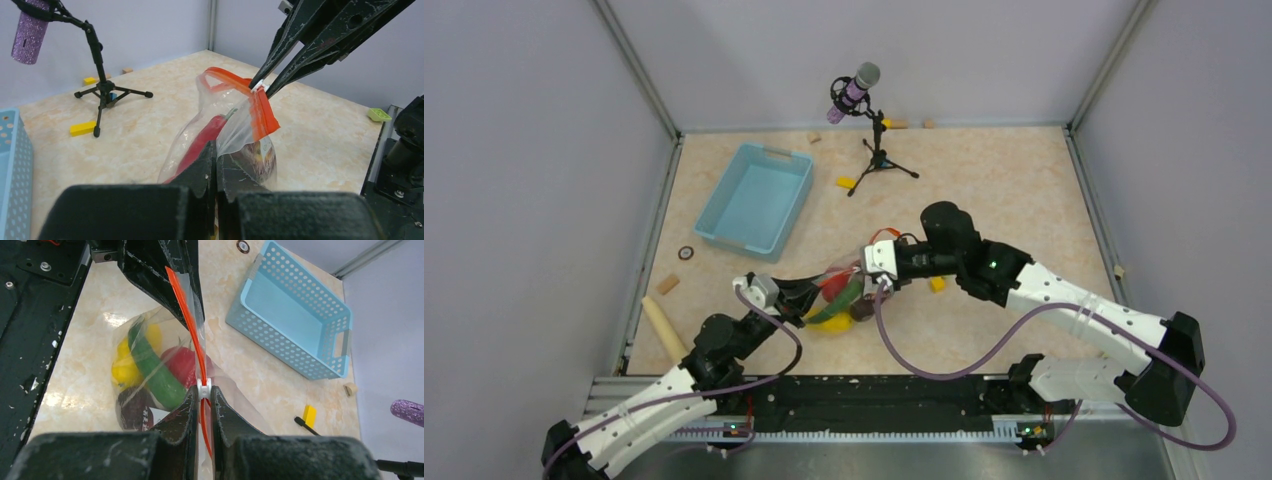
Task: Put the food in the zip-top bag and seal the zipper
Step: Zip the zipper food storage bag at the center of the board.
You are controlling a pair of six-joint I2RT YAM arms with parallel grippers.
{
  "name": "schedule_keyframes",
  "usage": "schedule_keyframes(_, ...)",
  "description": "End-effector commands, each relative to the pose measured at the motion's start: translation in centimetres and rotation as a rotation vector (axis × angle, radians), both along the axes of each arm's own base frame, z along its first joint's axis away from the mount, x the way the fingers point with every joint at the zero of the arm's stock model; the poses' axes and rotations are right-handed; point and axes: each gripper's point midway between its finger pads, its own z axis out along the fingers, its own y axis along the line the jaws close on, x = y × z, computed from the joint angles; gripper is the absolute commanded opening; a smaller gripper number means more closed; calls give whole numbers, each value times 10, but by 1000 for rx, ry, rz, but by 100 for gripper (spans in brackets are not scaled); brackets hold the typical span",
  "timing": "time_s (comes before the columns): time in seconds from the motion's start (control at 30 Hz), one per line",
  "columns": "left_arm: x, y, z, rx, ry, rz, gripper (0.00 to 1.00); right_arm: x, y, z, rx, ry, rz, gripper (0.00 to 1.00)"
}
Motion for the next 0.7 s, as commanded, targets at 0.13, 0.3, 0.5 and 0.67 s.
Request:
schedule_keyframes(0.13, 16, 26, 23, -148, -30, 155, 0, 22, -11, 16, 1, -81, -96, 0)
schedule_keyframes(0.3, 23, 34, 22, -166, -10, 210, 0, 23, -12, 16, -4, -82, -104, 0)
schedule_keyframes(0.5, 44, 61, 22, -260, 67, 390, 0, 27, -13, 14, -15, -90, -125, 0)
schedule_keyframes(0.67, 45, 64, 23, -283, 77, 406, 0, 35, -13, 13, -23, -88, -162, 0)
